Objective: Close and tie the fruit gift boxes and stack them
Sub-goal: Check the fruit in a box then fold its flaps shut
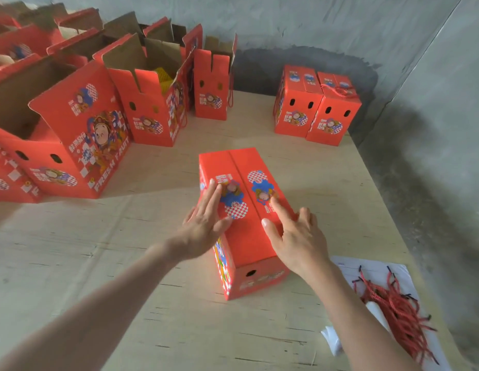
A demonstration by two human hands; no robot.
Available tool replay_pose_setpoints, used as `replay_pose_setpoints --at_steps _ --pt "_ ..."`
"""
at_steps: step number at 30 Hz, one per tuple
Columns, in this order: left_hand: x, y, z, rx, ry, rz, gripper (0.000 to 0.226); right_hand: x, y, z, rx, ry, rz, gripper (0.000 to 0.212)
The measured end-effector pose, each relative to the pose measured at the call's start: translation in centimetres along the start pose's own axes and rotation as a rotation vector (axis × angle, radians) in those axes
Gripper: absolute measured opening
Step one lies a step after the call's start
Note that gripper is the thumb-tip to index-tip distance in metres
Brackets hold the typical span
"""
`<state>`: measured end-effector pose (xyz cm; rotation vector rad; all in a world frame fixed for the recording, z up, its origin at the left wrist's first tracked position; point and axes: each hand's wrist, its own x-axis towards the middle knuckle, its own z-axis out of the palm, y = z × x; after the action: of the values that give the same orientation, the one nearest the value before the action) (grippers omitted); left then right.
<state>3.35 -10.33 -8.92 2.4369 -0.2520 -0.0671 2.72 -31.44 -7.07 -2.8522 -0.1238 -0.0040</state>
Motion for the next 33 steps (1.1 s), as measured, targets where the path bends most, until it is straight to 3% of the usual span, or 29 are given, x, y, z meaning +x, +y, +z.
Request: replay_pose_setpoints --at_steps 4,9,11,12,13,14,16,17,18,20,23,25,27,30,33 --pt "4.1 0.9 -0.1 -0.204 -0.096 -0.052 0.069 -1.9 -0.5 0.1 0.011 0.01 0.053 0.065" --pt "5.5 1.0 0.1 -0.229 -0.009 -0.068 0.072 -2.8 -2.0 1.1 0.038 0.034 0.107 0.076" --pt "5.0 1.2 0.4 -0.189 0.194 -0.204 0.075 -2.5 -1.3 1.0 0.27 0.087 0.186 0.075" --pt "4.4 1.3 0.7 -0.255 0.296 -0.32 0.072 -2.1 -0.4 1.0 0.446 0.152 0.26 0.062" --pt "3.8 1.3 1.1 -0.384 0.361 -0.461 0.066 -1.8 0.6 1.1 0.603 0.185 0.361 0.047" --pt "3.0 1.5 1.4 -0.575 0.364 -0.624 0.064 -1.4 1.4 1.3 0.719 0.154 0.466 0.047" --pt "1.9 1.4 1.9 -0.988 0.147 -0.863 0.061 -1.2 2.3 2.0 0.95 -0.089 0.625 0.059" --pt "1.5 1.4 2.1 -1.117 0.017 -0.879 0.057 -1.1 2.4 2.5 1.108 -0.222 0.663 0.061" --pt "1.5 1.5 2.1 -1.204 -0.066 -0.845 0.054 -0.7 2.4 2.8 1.238 -0.3 0.657 0.06" --pt "2.3 2.0 1.4 -1.296 -0.002 -0.801 0.04 0.9 1.9 2.0 1.399 -0.287 0.6 0.05" --pt "3.6 4.0 -0.6 -1.341 0.202 -0.788 0.016 3.8 0.4 -0.5 1.384 -0.026 0.551 0.026" --pt "4.3 5.1 -1.6 -1.288 0.283 -0.723 0.016 4.9 -1.3 -2.5 1.257 0.174 0.395 0.013" --pt "4.6 6.7 -2.8 -1.168 0.353 -0.549 0.015 5.2 -3.9 -4.4 1.088 0.198 0.212 0.015" --pt "4.3 10.0 -5.7 -0.917 0.397 -0.128 0.017 4.7 -8.0 -5.8 0.853 -0.011 0.006 0.021" --pt "3.8 12.1 -7.8 -0.254 0.278 0.038 0.044 4.0 -10.2 -6.5 0.883 -0.122 -0.021 0.012"
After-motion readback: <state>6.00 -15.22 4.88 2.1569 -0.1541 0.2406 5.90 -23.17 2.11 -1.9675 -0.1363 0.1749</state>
